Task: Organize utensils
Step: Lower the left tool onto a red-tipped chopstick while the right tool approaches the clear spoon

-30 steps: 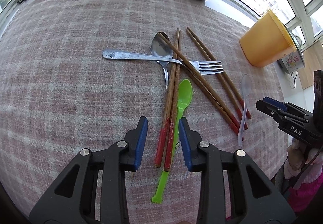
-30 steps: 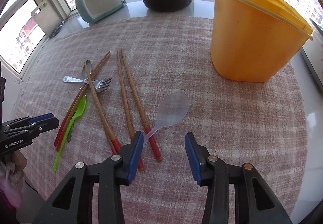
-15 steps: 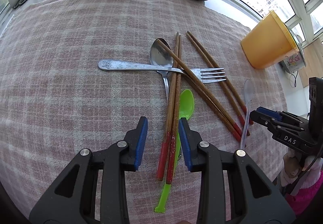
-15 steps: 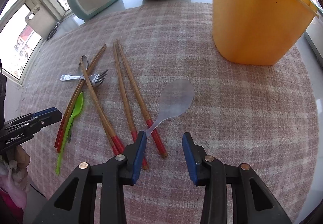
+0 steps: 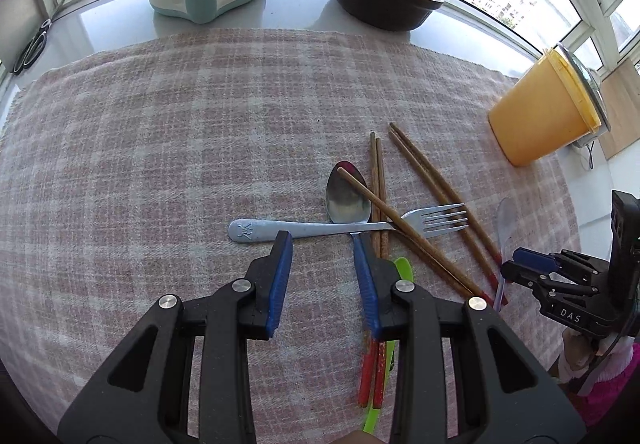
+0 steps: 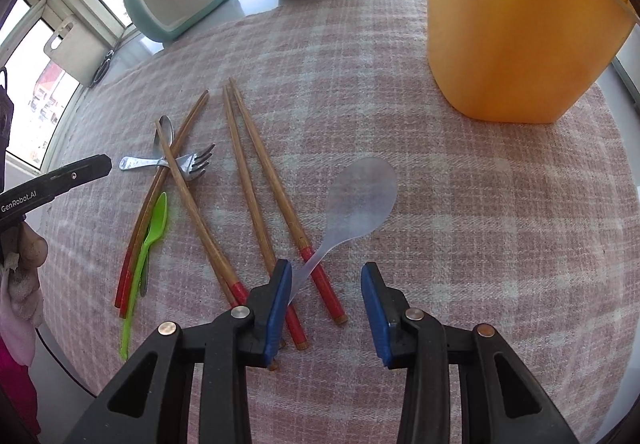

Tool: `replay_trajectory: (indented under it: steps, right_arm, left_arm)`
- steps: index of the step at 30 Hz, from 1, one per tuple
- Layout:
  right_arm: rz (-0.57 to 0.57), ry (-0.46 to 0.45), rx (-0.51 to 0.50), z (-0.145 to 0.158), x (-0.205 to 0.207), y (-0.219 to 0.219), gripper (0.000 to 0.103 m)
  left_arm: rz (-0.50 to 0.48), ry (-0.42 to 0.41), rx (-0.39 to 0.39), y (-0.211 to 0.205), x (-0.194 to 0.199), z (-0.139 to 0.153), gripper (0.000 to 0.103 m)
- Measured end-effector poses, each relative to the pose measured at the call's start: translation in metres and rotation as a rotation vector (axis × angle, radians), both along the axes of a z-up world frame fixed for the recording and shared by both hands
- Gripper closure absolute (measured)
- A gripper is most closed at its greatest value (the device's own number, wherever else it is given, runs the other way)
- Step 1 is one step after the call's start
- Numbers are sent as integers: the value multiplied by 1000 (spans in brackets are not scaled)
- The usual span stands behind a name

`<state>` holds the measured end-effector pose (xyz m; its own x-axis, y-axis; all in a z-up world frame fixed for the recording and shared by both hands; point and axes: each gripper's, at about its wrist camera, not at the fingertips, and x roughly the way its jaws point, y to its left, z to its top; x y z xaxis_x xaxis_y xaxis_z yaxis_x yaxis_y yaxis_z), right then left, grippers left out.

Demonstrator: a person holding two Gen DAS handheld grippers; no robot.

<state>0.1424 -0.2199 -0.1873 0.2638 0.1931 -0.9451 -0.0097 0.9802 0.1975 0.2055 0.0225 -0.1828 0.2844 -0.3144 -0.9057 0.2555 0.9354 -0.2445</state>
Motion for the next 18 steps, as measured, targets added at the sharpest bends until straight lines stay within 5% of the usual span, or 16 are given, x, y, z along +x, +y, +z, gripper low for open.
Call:
replay_trajectory:
  steps: [9, 18]
  right_arm:
    - [-2, 14, -1, -6, 7, 3, 65]
    - [32, 13, -14, -7, 10, 3, 70]
  left_arm:
    - [-35, 132, -72, -14, -10, -31, 71]
    - [-40, 161, -100, -26, -11, -40, 71]
